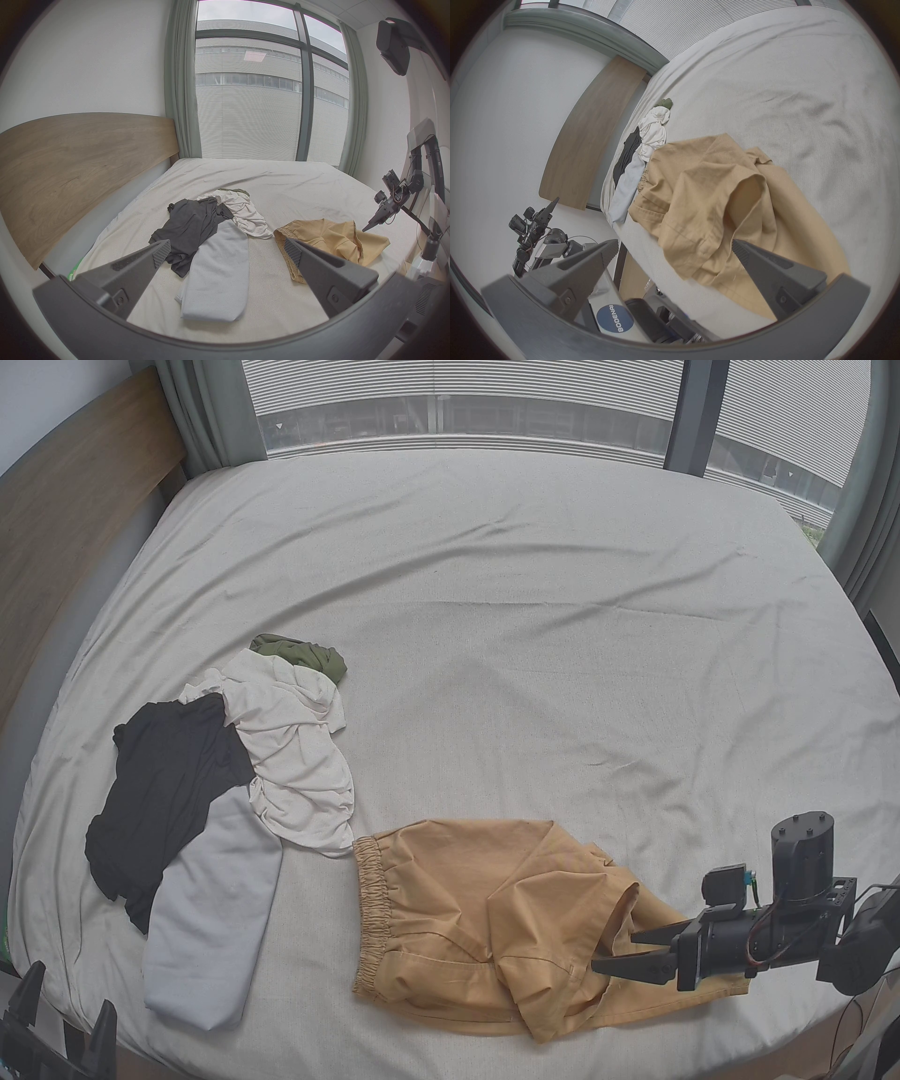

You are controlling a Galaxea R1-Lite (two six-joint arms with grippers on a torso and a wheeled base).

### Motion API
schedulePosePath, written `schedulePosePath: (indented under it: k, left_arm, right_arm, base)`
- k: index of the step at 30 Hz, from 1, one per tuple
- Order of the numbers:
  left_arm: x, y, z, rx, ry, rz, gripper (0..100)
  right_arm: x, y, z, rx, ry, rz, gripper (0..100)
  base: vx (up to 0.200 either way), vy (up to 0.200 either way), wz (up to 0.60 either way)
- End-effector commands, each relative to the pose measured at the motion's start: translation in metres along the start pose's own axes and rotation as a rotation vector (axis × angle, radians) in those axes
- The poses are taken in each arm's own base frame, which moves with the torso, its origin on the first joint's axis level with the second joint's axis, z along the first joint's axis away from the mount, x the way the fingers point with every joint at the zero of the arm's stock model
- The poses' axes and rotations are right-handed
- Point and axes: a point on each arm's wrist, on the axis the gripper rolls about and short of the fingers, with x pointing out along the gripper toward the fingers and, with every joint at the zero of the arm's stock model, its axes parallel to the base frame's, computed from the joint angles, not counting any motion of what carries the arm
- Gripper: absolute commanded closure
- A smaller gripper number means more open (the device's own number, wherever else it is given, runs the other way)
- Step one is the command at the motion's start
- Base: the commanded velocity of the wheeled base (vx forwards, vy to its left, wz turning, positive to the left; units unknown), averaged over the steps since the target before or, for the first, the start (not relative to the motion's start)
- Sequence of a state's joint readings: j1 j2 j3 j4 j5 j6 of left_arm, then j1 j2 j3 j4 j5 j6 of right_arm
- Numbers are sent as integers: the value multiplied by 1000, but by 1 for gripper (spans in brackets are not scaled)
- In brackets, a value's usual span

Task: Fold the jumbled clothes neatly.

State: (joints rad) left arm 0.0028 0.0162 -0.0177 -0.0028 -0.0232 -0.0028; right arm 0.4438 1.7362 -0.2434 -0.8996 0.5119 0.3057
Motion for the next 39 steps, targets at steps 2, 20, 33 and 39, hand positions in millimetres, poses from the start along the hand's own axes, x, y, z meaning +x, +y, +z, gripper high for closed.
schedulePosePath:
  k: [2, 20, 33, 39]
  left_arm:
    - [0, 0, -5, 0, 1, 0, 0]
    - [0, 0, -5, -2, 1, 0, 0]
    - [0, 0, -5, -2, 1, 0, 0]
    - [0, 0, -5, -2, 1, 0, 0]
  right_arm:
    - [22, -17, -15, 32, 53, -16, 0]
    - [47, -31, -24, 8, -15, 7, 0]
    - [63, -37, -35, -4, -46, 2, 100]
    - [47, -23, -15, 31, -141, 50, 100]
  base:
    - [0, 0, 0]
    - [0, 0, 0]
    - [0, 0, 0]
    - [0, 0, 0]
